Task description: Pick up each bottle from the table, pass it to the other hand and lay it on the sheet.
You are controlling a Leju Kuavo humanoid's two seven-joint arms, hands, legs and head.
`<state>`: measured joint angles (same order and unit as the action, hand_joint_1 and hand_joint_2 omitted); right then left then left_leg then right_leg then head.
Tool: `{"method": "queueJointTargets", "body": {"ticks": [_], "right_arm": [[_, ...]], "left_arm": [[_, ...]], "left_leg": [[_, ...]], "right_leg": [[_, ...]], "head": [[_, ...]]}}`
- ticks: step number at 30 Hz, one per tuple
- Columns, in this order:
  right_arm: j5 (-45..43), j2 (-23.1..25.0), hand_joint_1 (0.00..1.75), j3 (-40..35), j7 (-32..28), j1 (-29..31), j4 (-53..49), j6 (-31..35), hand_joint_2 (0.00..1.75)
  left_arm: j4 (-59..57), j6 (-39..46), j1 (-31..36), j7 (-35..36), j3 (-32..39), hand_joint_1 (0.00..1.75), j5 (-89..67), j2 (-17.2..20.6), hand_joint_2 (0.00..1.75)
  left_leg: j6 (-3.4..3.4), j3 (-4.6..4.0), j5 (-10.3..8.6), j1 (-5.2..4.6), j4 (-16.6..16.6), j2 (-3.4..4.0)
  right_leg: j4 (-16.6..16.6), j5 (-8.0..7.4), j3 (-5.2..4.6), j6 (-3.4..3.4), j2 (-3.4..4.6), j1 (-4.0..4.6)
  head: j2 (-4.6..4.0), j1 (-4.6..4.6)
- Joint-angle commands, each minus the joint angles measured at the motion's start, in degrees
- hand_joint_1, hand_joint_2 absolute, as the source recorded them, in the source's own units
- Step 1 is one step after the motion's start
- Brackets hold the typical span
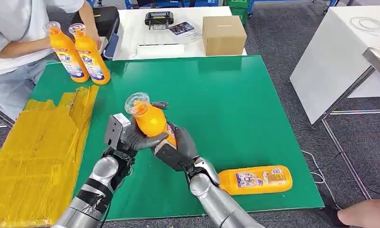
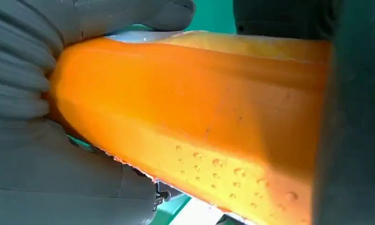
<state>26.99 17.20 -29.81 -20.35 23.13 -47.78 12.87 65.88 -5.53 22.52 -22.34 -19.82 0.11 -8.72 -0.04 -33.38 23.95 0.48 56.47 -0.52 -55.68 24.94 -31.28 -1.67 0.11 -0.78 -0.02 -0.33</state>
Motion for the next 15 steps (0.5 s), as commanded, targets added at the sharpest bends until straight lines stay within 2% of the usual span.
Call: {"method": "queueJointTargets", "body": {"ticks": [1,14,15], "right_arm": [[0.6,-0.4,1.75,-4.6,-1.1,1.3,2.9,0.4,1.75],[1.6,-1.0,1.75,-4.4,-1.1,0.2,1.1,2.1,1.75],[1.6,-1.2,1.33,-4.2,-1.3,-0.1,0.4,2.6,1.75]], "left_arm": [[-2.2,-1.6,2.7,1.3,2.6,1.75,2.7,-0.5,1.75],[-0.8,-0.8,2.2,1.6,4.1,1.75,4.6,0.1,1.75],[-0.7,0.5,2.2,1.4,4.5,1.75,4.1,0.2,1.75]], "left_leg": [[0.0,0.08,0.08,0.06,0.0,0.02],[0.0,0.13,0.1,0.07,0.0,0.03],[0.0,0.2,0.15,0.1,0.1,0.07]], "right_leg": [[0.0,0.06,0.11,0.07,-0.03,0.07],[0.0,0.07,0.17,0.08,-0.02,0.09],[0.0,0.11,0.25,0.1,-0.01,0.13]], "head": [[0.0,0.02],[0.0,0.0],[0.0,0.0]]}}
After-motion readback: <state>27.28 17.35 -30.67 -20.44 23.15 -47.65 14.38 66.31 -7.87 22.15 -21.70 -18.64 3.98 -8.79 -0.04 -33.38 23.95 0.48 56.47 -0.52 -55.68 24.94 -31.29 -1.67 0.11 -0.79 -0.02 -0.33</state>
